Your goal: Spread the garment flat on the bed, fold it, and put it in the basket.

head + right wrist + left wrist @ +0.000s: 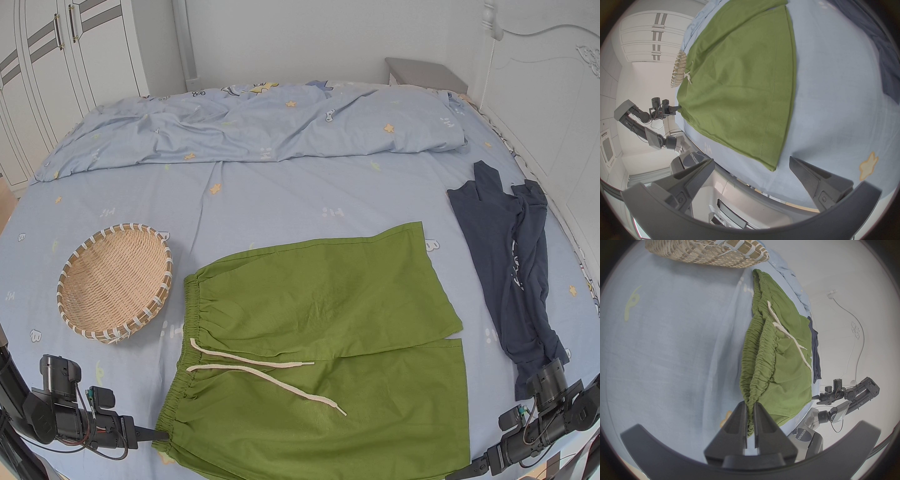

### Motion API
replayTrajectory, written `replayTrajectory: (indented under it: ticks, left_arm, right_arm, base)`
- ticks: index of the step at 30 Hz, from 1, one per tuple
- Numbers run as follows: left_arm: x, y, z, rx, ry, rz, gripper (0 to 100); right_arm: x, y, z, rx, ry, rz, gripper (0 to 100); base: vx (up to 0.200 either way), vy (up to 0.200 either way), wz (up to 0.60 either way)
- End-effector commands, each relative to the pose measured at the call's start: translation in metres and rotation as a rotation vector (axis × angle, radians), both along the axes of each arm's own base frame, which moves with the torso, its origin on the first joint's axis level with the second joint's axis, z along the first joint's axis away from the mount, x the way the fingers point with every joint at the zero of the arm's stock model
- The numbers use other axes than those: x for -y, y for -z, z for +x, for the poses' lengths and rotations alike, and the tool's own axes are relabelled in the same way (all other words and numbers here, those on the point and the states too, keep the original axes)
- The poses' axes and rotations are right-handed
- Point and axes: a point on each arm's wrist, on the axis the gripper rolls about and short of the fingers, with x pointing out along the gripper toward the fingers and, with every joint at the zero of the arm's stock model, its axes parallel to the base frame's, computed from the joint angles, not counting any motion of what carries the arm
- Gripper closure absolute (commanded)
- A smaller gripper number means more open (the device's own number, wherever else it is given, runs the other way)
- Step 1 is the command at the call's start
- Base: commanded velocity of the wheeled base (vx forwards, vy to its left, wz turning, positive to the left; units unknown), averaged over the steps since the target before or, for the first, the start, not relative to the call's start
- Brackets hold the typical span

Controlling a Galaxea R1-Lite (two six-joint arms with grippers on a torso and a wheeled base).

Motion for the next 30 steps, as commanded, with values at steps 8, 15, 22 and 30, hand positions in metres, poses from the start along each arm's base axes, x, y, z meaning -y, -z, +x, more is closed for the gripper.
replayTrajectory:
  ticks: [8, 15, 22, 30]
  left_arm:
    - [0.0015, -0.0004, -0.006, -0.016, 0.002, -0.005, 100]
    - [0.0013, -0.0006, -0.0061, -0.014, 0.002, -0.004, 100]
    - [0.0014, -0.002, -0.0065, -0.007, 0.001, -0.003, 100]
    - [0.0013, -0.0019, -0.0064, -0.007, 0.001, -0.003, 100]
  right_arm:
    - [-0.0036, 0.01, -0.0041, -0.064, -0.031, -0.038, 0]
    - [-0.0075, 0.0107, -0.0017, -0.044, -0.057, -0.03, 0]
    - [-0.0104, 0.0137, 0.0025, -0.033, -0.07, -0.028, 0]
    - [-0.011, 0.0134, 0.0049, -0.018, -0.07, -0.023, 0]
  base:
    - [0.0, 0.0, 0.0]
    - [0.0, 0.0, 0.0]
    - [0.0, 0.0, 0.0]
    - [0.0, 0.0, 0.0]
